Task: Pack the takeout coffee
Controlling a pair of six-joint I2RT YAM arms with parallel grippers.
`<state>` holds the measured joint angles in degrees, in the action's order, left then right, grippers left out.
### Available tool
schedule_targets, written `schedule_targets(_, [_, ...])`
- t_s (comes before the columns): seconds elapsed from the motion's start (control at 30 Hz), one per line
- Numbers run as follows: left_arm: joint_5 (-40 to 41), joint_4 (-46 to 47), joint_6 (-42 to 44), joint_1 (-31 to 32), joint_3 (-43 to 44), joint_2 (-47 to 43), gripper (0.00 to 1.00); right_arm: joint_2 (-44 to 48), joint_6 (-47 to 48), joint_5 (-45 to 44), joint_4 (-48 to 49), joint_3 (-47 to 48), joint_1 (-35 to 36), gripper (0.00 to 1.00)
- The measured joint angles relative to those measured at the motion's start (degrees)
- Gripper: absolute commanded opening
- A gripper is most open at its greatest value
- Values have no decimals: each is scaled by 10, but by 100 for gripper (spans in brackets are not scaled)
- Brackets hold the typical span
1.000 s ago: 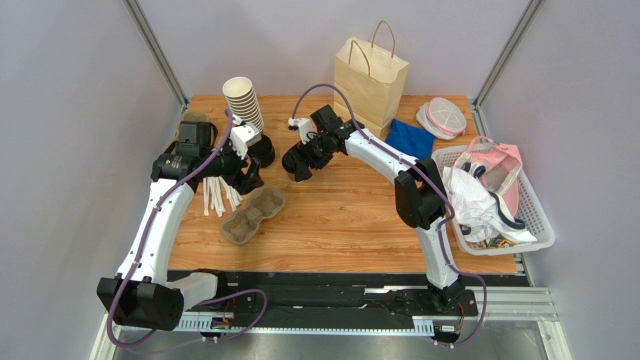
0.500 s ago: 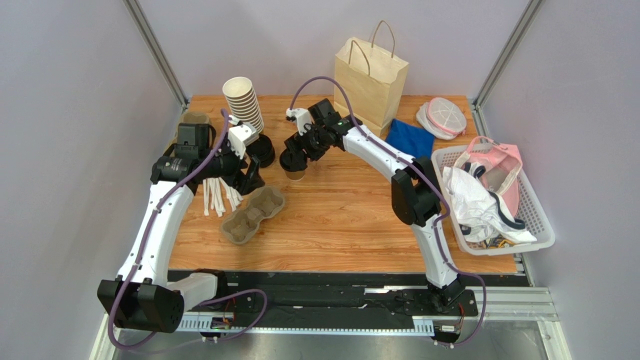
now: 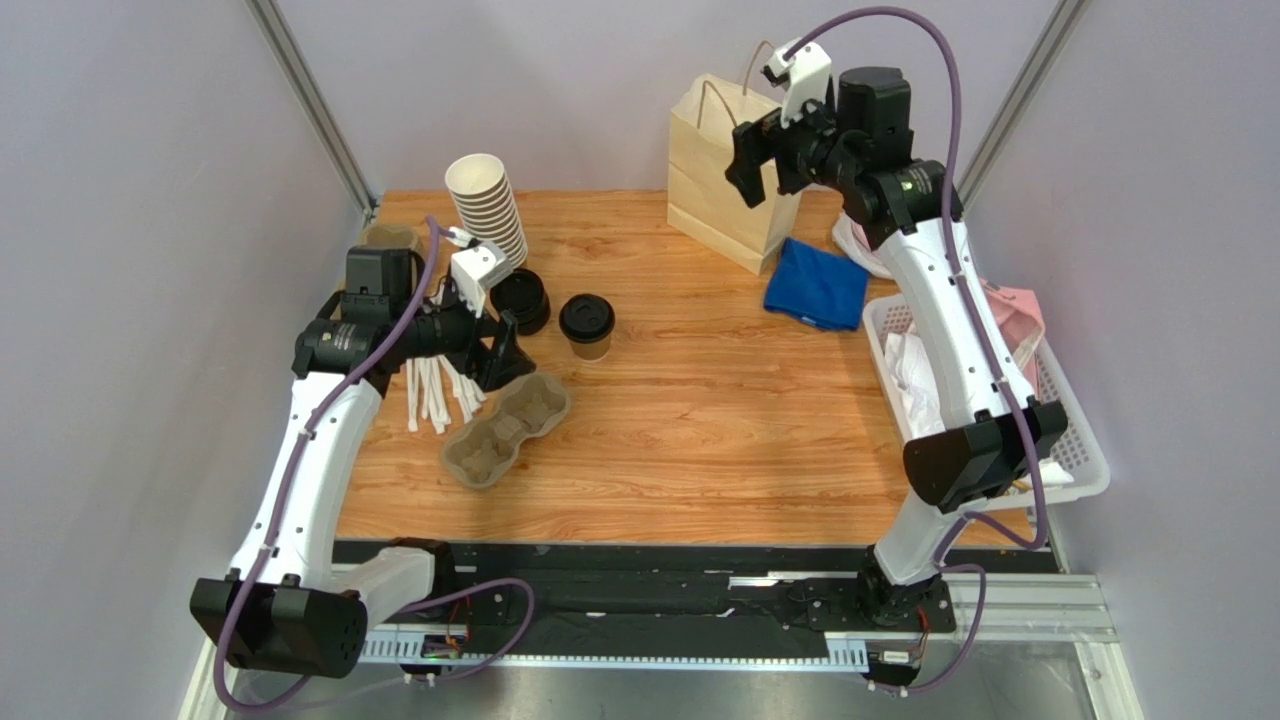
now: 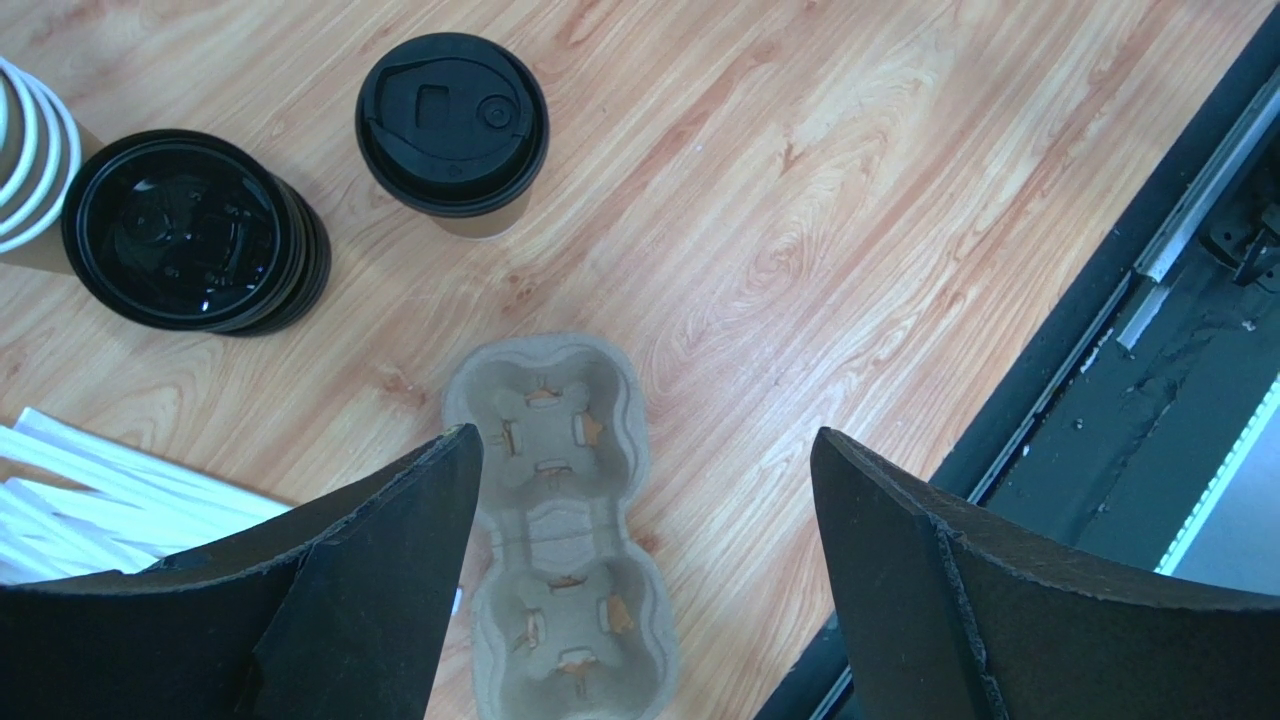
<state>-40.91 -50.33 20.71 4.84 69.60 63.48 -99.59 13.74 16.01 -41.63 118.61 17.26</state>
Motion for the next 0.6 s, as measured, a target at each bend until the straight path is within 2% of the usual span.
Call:
schedule_targets(0.1, [0,0,0,0,0,-4,89,-12,28,-28,8,13,-1,94])
schedule_targets(0.4, [10,-8,2,0,0,-14,89,-161,88,-80,6,74,-2,92])
schedule_targets(0.6, [20,-24,5,0,-1,-35,89,-199,114,-98,12,99,-3,88])
